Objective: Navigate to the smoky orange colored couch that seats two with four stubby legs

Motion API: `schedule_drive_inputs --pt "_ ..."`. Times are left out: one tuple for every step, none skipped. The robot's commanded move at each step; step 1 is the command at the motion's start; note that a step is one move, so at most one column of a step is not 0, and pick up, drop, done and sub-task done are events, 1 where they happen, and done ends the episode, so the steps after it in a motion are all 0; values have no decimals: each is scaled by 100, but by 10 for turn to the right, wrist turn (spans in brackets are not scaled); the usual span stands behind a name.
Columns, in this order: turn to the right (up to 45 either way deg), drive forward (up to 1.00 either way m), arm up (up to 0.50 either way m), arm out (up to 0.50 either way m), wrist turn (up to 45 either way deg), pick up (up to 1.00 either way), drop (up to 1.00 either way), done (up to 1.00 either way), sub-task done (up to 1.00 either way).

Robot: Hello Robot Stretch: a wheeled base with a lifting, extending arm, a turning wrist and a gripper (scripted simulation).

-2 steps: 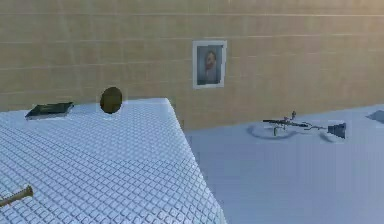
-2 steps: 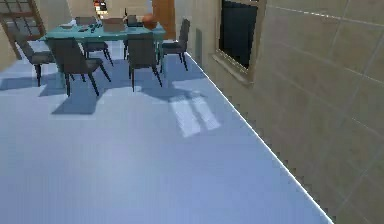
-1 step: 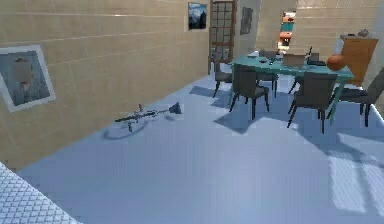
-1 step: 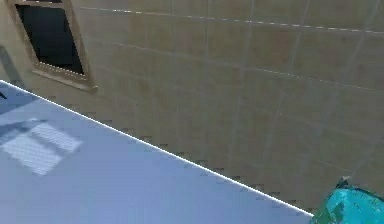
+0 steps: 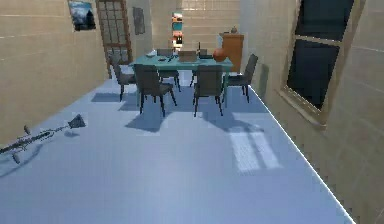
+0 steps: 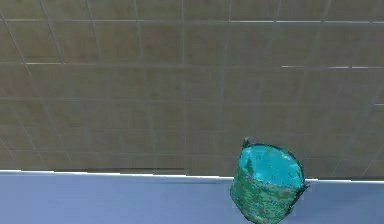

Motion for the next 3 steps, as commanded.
schedule_drive_inputs --pt "0 45 0 0 0 0 0 0 0" --pt "-300 0 0 0 0 0 0 0 0" --pt "0 100 0 0 0 0 0 0 0"
